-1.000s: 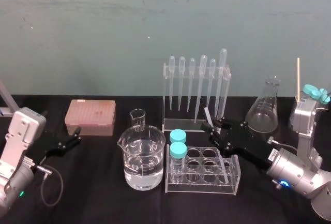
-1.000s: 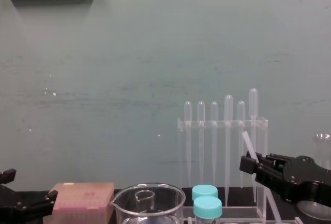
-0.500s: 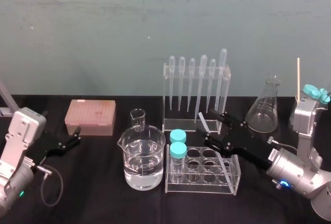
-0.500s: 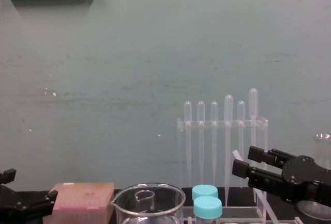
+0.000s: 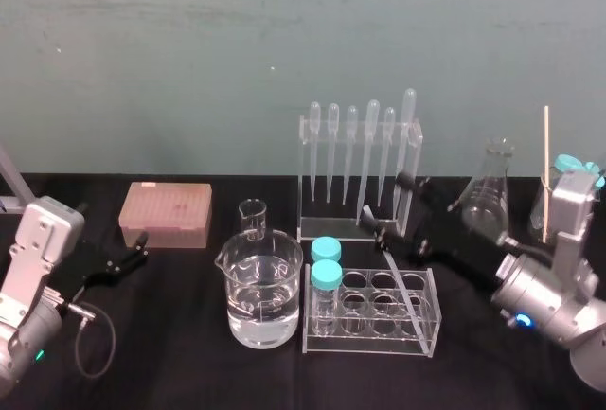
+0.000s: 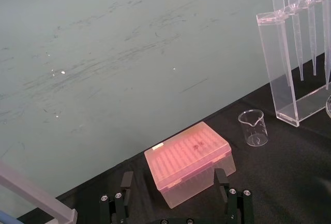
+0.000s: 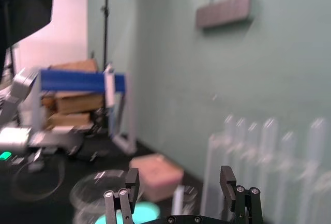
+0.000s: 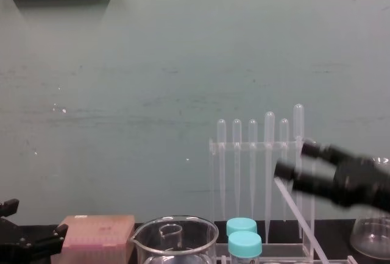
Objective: Pick up the stirring rod with one hand, then place it down.
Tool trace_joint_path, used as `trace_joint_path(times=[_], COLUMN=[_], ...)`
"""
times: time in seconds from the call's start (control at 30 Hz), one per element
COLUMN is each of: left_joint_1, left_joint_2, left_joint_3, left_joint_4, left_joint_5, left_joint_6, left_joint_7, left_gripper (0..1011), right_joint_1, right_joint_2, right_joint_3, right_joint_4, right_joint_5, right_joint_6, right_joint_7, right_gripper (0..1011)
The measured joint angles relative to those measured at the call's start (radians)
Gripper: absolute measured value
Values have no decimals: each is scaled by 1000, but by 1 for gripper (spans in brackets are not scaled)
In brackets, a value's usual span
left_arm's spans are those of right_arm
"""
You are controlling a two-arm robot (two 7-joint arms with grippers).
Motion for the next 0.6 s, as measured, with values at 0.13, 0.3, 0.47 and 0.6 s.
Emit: trace_joint_path(times=[0.13, 0.3, 0.47, 0.6], left_joint_1=[0, 0, 0, 0], left_joint_2=[0, 0, 0, 0], left_joint_3=[0, 0, 0, 0], left_joint_4=[0, 0, 0, 0], left_joint_5=[0, 0, 0, 0], left_joint_6=[0, 0, 0, 0], left_joint_7=[0, 0, 0, 0], left_gripper=[1000, 1000, 1000, 1000], right_joint_1=[-3, -33, -85, -122], right_joint_2=[-7, -2, 19, 31], right_joint_3=[50, 119, 156, 165], right_joint_4=[-33, -89, -130, -153], right_joint_5=[0, -49, -87, -103], right_joint_6=[-37, -10, 110, 183], right_joint_7=[-64, -228, -356, -400], right_gripper=[1003, 1003, 1003, 1003])
